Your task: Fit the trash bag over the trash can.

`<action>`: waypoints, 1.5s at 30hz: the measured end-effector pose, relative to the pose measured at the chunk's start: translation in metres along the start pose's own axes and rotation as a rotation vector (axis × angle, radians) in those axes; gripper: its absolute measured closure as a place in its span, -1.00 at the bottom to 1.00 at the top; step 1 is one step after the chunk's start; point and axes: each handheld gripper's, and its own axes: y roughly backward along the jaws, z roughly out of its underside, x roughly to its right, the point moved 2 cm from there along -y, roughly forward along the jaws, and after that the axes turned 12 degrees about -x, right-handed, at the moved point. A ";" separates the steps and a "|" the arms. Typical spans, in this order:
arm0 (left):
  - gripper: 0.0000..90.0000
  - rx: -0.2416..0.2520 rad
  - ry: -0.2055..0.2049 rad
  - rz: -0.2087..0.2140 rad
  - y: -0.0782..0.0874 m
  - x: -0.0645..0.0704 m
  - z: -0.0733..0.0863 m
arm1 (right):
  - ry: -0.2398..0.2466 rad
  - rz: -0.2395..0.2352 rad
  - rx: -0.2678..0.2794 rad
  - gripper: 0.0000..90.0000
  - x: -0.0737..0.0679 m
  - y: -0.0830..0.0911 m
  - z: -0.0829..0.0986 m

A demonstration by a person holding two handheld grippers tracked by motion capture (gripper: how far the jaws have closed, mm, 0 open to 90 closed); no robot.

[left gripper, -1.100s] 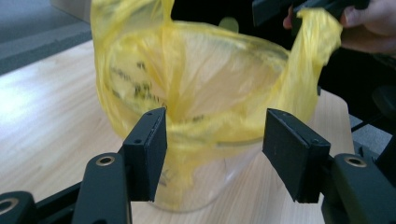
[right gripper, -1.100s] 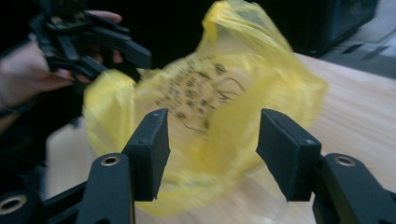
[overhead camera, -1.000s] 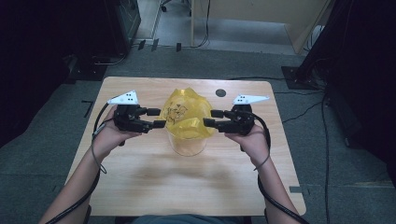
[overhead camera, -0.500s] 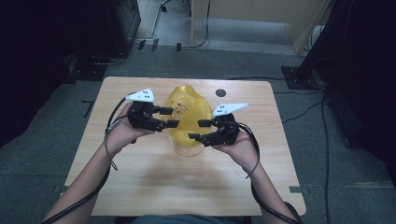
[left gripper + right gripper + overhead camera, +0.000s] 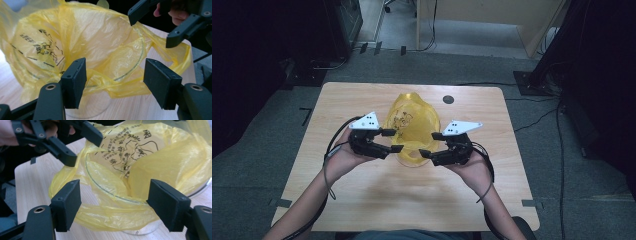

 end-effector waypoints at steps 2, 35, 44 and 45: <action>-0.23 0.016 -0.008 -0.008 0.001 0.002 0.003 | 0.001 0.004 0.004 -0.38 -0.001 0.001 0.001; -0.30 -0.001 0.088 -0.083 -0.010 -0.014 0.032 | -0.096 0.070 -0.034 -0.21 0.020 -0.025 0.030; -0.29 0.011 0.115 -0.081 -0.017 -0.022 0.034 | -0.119 0.052 -0.016 0.20 0.029 -0.031 0.035; -0.29 0.014 0.115 -0.082 -0.017 -0.022 0.034 | -0.118 0.053 -0.006 0.26 0.029 -0.031 0.035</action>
